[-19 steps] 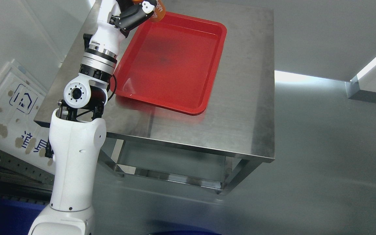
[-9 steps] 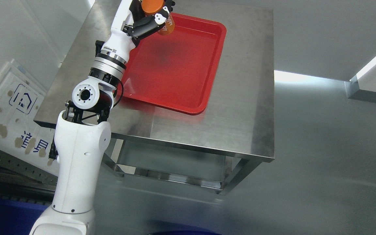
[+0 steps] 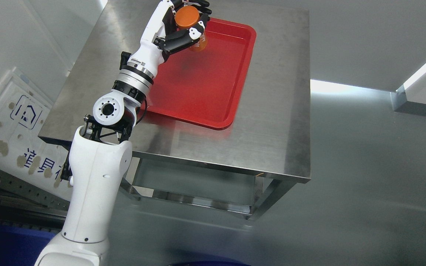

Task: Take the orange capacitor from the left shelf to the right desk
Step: 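Lower the capacitor with the left hand onto the red tray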

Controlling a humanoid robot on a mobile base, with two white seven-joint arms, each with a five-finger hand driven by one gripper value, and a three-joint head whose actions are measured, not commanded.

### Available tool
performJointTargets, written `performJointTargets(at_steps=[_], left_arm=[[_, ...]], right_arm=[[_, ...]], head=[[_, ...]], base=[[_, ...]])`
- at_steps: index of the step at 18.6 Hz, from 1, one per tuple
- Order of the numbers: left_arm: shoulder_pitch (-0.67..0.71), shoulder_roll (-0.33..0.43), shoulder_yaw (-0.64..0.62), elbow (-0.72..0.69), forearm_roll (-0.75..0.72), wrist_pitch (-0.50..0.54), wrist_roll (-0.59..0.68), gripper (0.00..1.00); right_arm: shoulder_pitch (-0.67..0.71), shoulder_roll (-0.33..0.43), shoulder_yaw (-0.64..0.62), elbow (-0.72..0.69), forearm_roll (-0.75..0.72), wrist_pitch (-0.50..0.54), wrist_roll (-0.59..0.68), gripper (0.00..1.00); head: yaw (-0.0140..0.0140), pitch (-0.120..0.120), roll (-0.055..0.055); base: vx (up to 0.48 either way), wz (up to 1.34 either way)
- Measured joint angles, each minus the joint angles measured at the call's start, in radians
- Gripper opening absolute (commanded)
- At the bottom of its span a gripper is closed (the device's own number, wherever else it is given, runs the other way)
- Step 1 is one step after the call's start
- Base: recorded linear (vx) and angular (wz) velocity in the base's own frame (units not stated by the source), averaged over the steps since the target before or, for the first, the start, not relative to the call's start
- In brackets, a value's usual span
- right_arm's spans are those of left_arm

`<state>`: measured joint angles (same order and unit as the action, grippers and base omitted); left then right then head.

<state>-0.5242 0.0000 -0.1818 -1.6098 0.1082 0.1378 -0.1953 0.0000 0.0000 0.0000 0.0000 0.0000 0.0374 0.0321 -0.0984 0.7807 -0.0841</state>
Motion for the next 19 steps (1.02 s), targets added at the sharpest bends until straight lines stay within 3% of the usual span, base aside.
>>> performJointTargets(at_steps=[19], left_arm=[[0.026,0.0,-0.029,0.014,-0.022,0.057,0.002,0.05]], right_arm=[[0.0,0.0,0.0,0.0,0.0,0.0,0.0,1.0]], head=[[0.0,0.0,0.0]], base=[[0.0,0.0]])
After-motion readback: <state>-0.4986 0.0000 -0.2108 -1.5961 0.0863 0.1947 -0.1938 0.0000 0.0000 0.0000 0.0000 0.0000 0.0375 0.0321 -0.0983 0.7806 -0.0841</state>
